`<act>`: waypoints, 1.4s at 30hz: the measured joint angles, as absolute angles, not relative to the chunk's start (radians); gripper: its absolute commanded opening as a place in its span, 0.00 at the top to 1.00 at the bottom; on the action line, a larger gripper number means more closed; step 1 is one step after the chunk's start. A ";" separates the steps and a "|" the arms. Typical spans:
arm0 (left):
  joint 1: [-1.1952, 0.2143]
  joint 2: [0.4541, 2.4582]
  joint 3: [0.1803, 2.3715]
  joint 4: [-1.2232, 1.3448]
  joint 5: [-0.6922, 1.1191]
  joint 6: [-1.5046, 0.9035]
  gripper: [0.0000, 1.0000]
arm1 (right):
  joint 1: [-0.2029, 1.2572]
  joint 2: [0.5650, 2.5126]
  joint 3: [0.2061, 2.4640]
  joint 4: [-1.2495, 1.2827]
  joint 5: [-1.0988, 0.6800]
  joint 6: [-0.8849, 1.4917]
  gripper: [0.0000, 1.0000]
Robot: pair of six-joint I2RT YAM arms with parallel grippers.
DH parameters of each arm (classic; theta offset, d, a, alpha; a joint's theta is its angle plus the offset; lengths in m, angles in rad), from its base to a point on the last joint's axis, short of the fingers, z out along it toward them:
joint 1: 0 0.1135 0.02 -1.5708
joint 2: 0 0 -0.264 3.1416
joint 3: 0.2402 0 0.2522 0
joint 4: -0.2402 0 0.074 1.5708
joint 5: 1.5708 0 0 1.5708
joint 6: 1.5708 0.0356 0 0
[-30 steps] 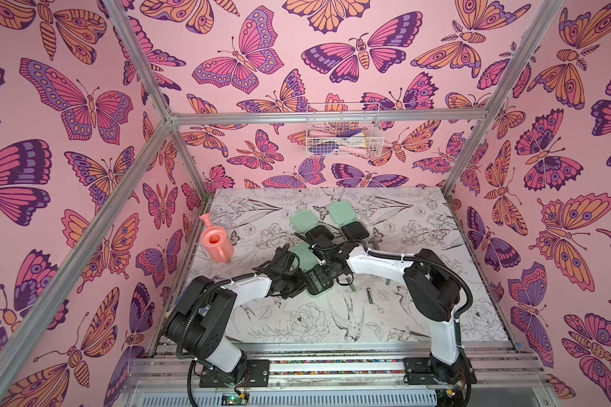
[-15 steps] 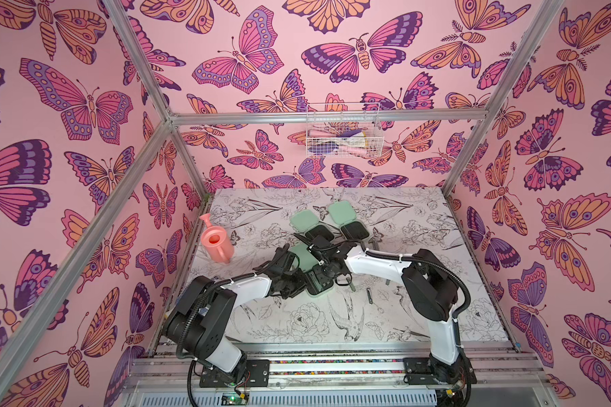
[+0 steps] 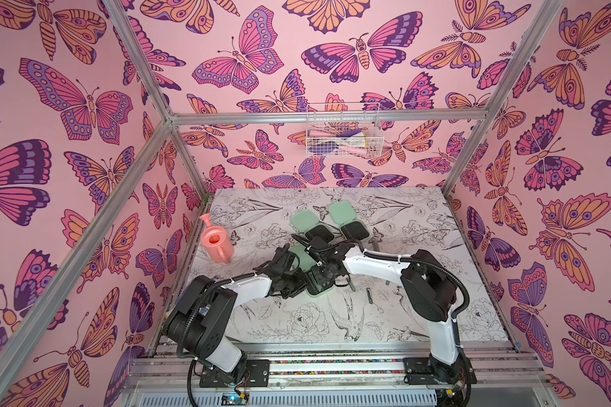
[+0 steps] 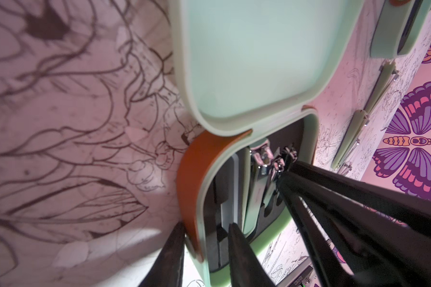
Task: Organize nail clipper sets
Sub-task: Place the nail clipper in the storage box.
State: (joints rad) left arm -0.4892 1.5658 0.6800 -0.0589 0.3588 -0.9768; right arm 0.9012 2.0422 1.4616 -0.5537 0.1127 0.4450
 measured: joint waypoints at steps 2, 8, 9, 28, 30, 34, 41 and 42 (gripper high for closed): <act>-0.489 1.566 0.680 -0.057 0.360 -0.977 0.67 | 0.909 2.042 1.468 -0.567 0.097 0.444 0.80; -0.490 1.566 0.678 -0.052 0.360 -0.977 0.67 | 0.930 2.042 1.492 -0.609 0.080 0.438 0.81; -0.490 1.566 0.678 -0.052 0.360 -0.977 0.67 | 0.930 2.042 1.495 -0.612 0.081 0.438 0.81; -0.489 1.566 0.676 -0.050 0.361 -0.977 0.67 | 0.788 1.967 1.490 -0.638 0.028 0.387 0.61; -0.490 1.566 0.676 -0.049 0.361 -0.977 0.67 | 0.786 1.970 1.489 -0.632 0.014 0.385 0.61; -0.489 1.566 0.676 -0.049 0.363 -0.977 0.67 | 0.788 1.990 1.487 -0.608 -0.019 0.385 0.62; -0.489 1.566 0.676 -0.049 0.363 -0.977 0.67 | 0.788 2.023 1.465 -0.591 -0.046 0.389 0.66; -0.489 1.566 0.676 -0.049 0.363 -0.977 0.67 | 0.788 2.027 1.465 -0.590 -0.047 0.389 0.66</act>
